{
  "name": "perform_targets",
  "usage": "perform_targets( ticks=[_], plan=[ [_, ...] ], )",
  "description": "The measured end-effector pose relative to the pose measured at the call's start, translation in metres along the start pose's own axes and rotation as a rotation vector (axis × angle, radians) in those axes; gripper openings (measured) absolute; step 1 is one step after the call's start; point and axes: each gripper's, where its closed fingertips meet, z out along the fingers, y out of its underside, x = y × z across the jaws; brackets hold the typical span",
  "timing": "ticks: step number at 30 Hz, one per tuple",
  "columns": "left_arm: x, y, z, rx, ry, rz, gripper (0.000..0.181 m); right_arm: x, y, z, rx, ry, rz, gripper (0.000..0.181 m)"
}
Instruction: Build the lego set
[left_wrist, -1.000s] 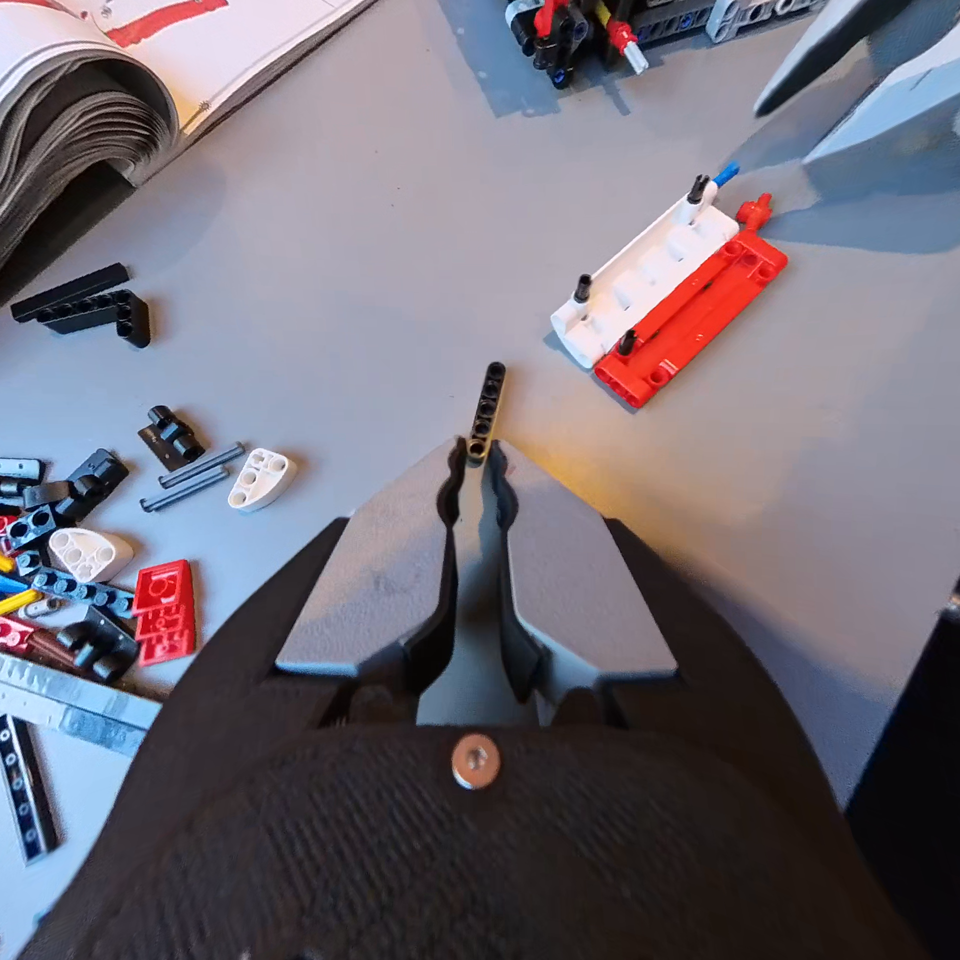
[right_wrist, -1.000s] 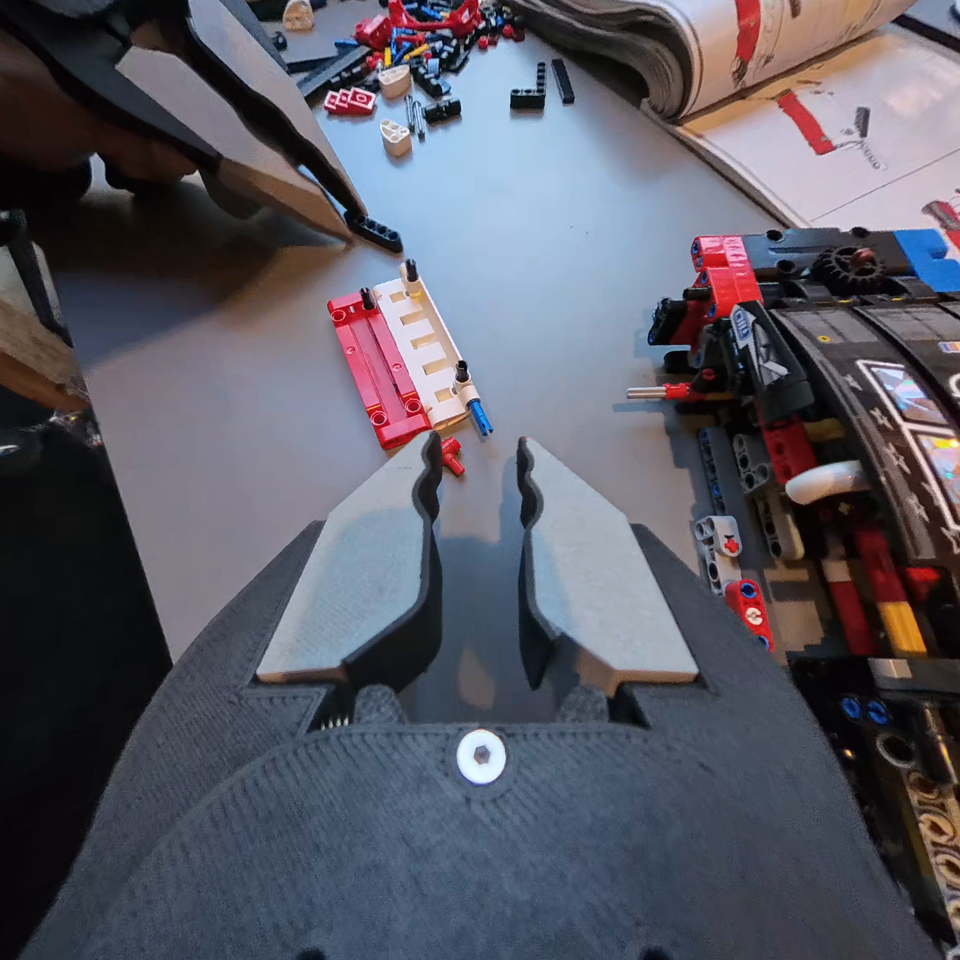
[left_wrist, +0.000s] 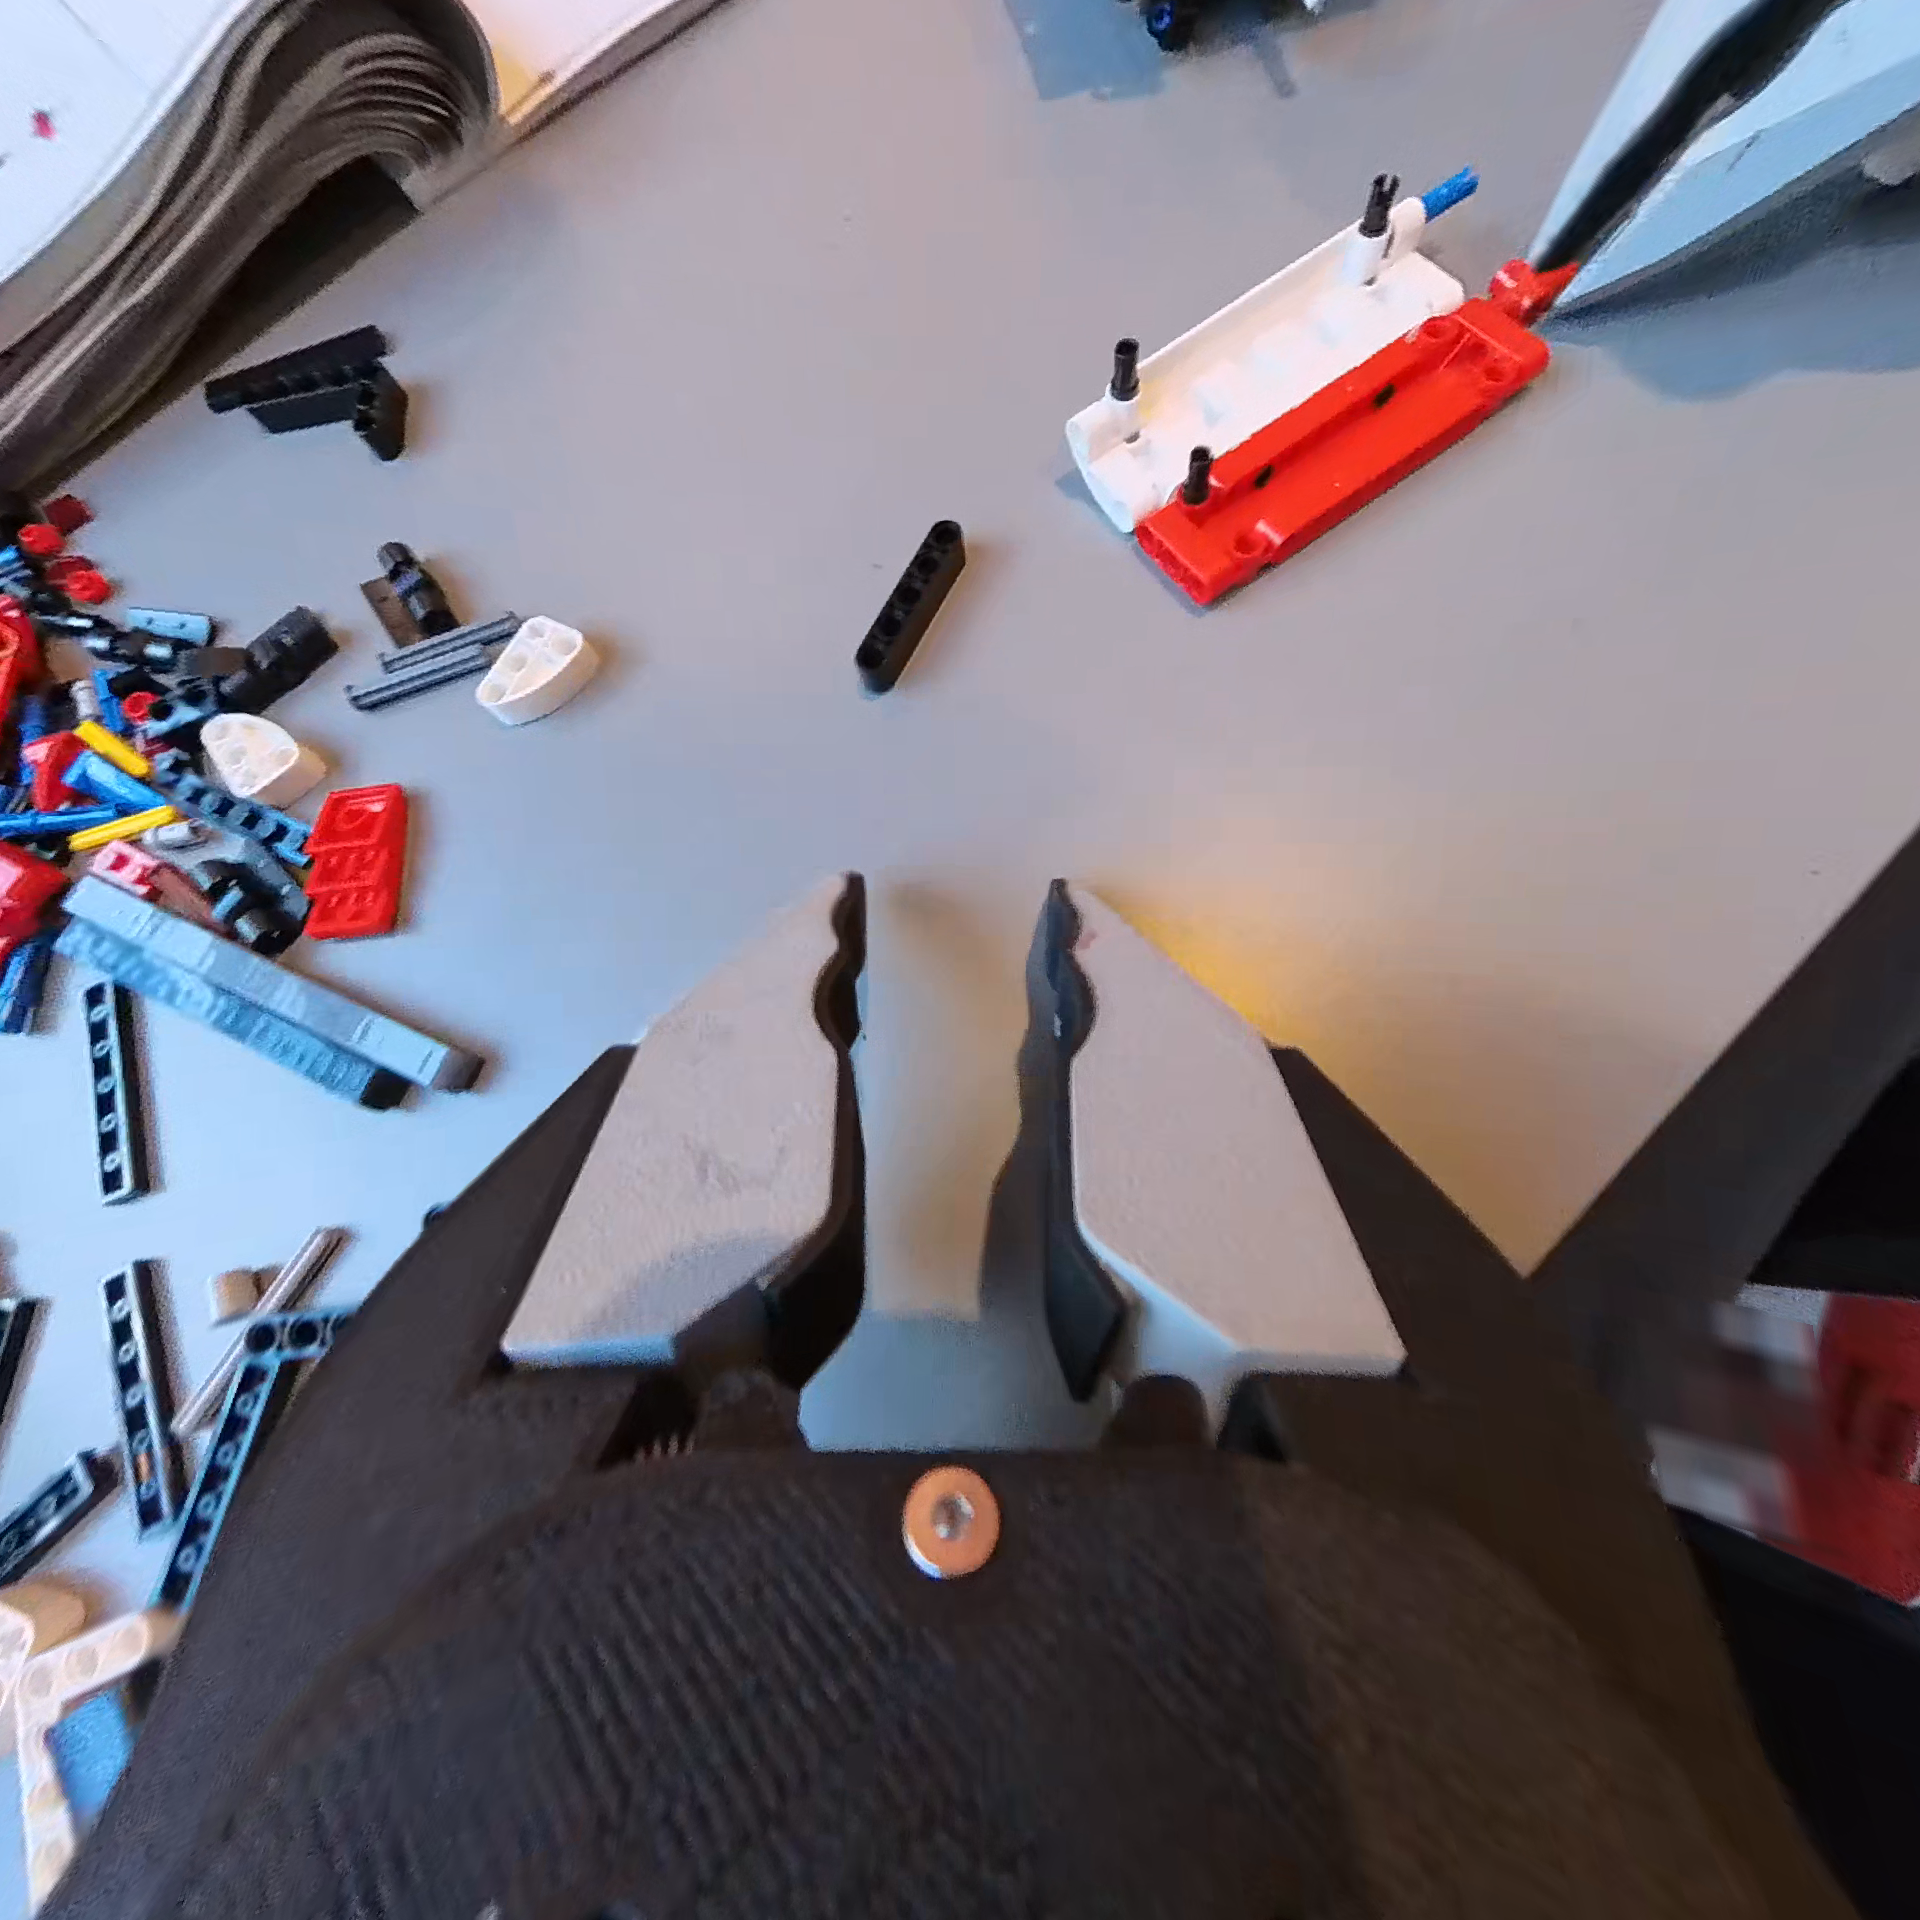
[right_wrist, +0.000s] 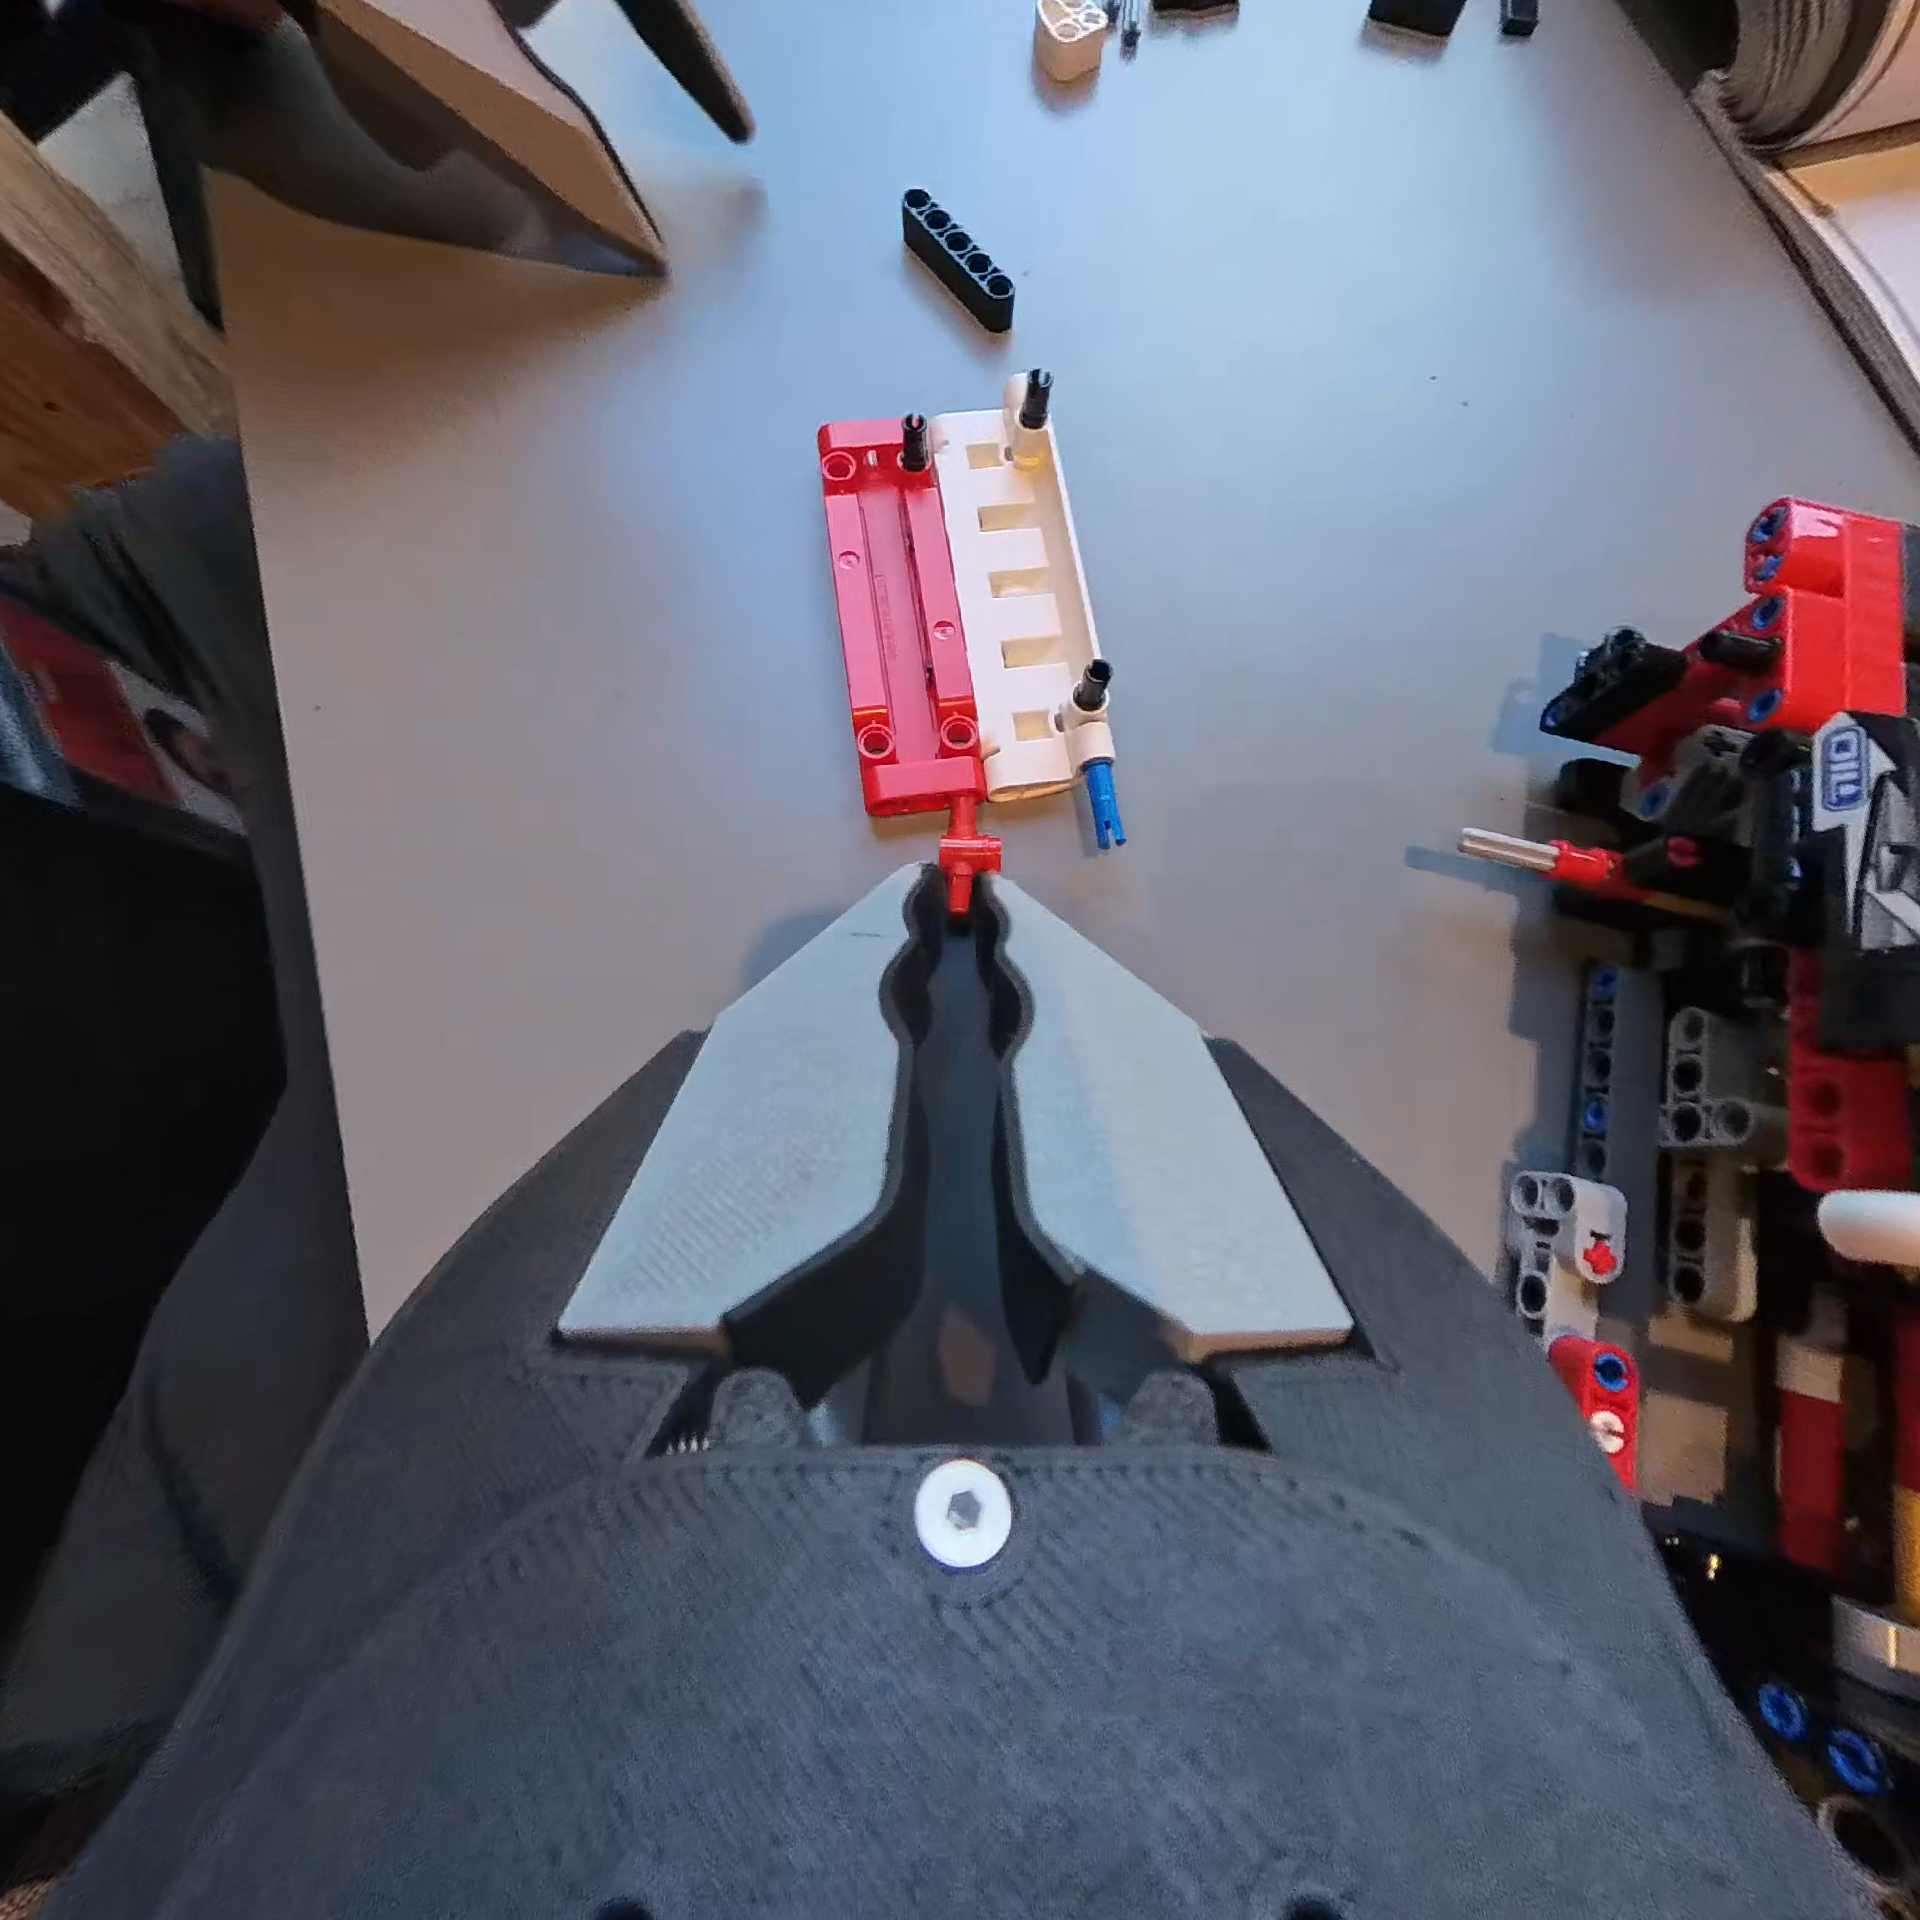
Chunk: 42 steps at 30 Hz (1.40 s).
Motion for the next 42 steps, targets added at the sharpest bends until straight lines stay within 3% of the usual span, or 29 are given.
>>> perform_targets(
  ticks=[11,20,25,29,31,34,40,42],
  plan=[
    [-0.006,-0.011,0.016,-0.009,0.069,-0.083,0.033,-0.008,-0.005,-0.004,0.042,-0.020,-0.058,0.002],
    [-0.013,-0.027,0.031,0.010,0.082,-0.024,0.033,-0.001,-0.032,-0.026,0.262,-0.031,0.016,0.001],
    [-0.015,-0.037,0.045,0.002,0.092,0.039,0.036,-0.003,-0.071,-0.031,0.373,-0.055,0.025,0.001],
    [-0.009,-0.045,0.054,0.003,0.160,0.083,0.033,0.000,-0.099,-0.009,0.318,-0.064,-0.048,0.001],
    [0.001,-0.046,0.056,-0.006,0.248,0.078,0.022,0.001,-0.107,0.007,0.276,-0.062,-0.093,0.001],
    [-0.007,-0.045,0.056,-0.011,0.235,0.051,0.005,0.010,-0.113,0.031,0.188,-0.024,-0.127,0.001],
    [-0.027,-0.019,0.030,-0.017,0.141,-0.038,0.004,-0.009,-0.132,0.075,0.032,-0.116,-0.215,0.002],
    [-0.027,-0.012,0.021,-0.014,0.144,-0.095,0.016,-0.018,-0.130,0.094,-0.038,-0.144,-0.260,0.002]
  ],
)
